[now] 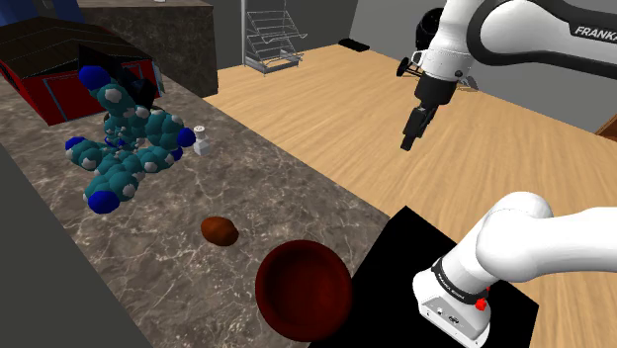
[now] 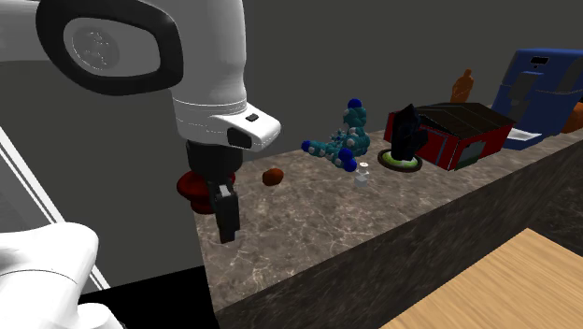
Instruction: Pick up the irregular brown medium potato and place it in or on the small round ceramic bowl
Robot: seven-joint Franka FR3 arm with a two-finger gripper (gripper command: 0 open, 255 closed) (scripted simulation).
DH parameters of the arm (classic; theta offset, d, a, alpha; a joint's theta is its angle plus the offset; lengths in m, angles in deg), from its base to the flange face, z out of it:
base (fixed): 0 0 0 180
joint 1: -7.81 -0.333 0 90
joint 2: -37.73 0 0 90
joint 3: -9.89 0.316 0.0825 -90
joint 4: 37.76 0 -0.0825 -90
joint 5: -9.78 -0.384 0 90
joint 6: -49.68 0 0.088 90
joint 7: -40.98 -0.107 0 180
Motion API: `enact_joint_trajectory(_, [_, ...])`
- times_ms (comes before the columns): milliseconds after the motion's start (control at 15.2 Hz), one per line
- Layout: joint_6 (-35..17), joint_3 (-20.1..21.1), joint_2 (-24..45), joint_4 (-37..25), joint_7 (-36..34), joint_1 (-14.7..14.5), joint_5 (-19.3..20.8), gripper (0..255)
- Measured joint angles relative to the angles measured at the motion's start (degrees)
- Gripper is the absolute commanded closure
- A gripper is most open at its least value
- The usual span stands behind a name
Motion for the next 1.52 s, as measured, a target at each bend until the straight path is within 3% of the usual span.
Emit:
enact_joint_trajectory(264, [-2.9,2.0,1.9,0.4,-1.1,-1.3,-1.3,0])
enact_joint_trajectory(990, [-19.2,12.4,16.2,-1.5,-6.2,-6.9,-5.2,0])
enact_joint_trajectory(1518, [-29.0,19.6,30.2,-8.2,-10.8,-9.0,-2.8,0])
